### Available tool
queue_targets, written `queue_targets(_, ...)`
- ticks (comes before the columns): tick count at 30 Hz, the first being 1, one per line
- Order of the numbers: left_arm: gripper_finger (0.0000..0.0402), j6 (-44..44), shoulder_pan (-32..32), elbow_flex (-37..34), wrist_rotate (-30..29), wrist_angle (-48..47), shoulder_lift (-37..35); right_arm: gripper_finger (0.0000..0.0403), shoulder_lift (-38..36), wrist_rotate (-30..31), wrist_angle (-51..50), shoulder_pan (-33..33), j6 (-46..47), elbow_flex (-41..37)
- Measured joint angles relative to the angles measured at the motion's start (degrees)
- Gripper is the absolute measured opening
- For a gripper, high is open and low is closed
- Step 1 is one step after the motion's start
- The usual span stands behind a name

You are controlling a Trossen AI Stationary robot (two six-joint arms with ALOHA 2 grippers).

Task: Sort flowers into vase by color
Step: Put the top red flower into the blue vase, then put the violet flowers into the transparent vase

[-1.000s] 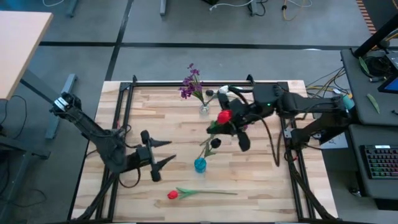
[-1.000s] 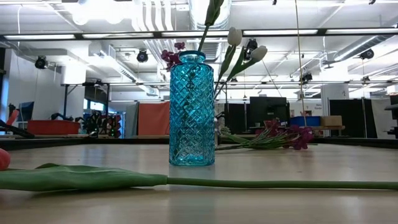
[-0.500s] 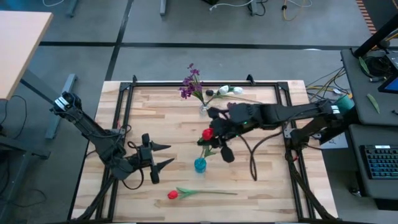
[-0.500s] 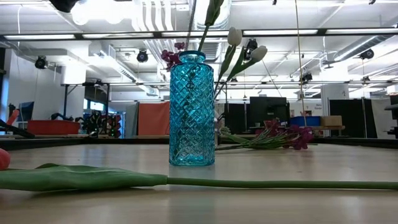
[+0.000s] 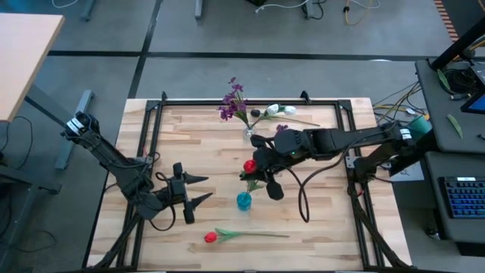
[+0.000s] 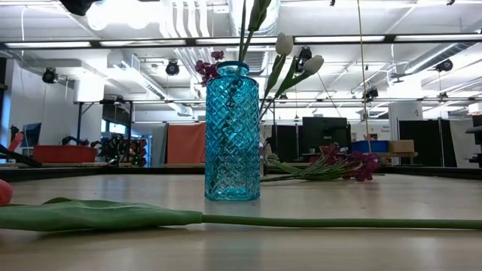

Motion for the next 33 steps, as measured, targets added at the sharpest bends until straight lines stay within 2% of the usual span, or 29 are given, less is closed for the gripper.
queue_targets(7,0.0235,-0.06,0.0,0.01,0.0,0.0,0.0,0.0071,0.0,0.39,-0.01,0.0,-0.76,0.0)
queue_targets(22,0.0235,-0.38,0.02,0.03,-0.5,0.0,0.0,0.0217,-0.04,1.12,-1.49,0.0,-0.31,0.59)
queue_targets(28,0.0235,-0.42,0.04,0.05,-0.55,0.0,0.26,0.0253,-0.19,1.11,-5.25,0.0,1.55,4.92)
queue_targets(33,0.0235,-0.88,0.04,0.05,-0.55,0.0,0.44,0.026,-0.31,1.11,-10.69,0.0,4.18,11.74)
